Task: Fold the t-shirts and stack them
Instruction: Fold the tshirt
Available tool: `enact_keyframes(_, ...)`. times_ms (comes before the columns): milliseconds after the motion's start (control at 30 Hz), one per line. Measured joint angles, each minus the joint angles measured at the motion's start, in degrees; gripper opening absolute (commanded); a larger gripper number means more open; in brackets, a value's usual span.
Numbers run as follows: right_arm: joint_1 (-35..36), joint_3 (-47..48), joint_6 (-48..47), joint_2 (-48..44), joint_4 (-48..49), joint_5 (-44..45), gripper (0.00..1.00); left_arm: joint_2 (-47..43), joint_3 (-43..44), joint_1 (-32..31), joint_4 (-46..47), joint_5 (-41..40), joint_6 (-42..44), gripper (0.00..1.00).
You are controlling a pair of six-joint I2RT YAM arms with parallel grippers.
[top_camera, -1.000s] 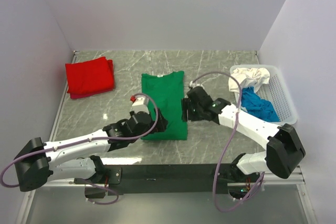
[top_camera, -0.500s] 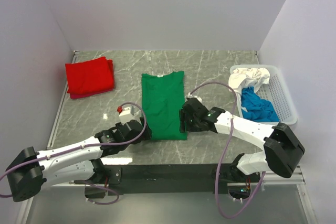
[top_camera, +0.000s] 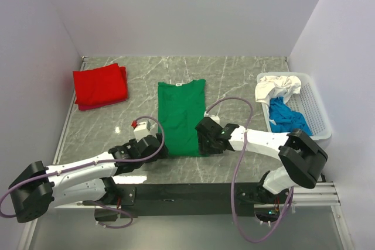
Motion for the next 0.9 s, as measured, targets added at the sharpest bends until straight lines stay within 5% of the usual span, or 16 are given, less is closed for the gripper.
enact_keyframes(433,2.1,0.9,1.8,3.4,0.8,1.6,0.24,-0.5,-2.1,0.0,-0.3,0.1,-1.3,0.9)
enact_keyframes(900,2.6,1.1,1.9,4.0,2.1,1.5,0.19,-0.9,-3.1,2.5,0.8,-0.5,-2.8,0.69)
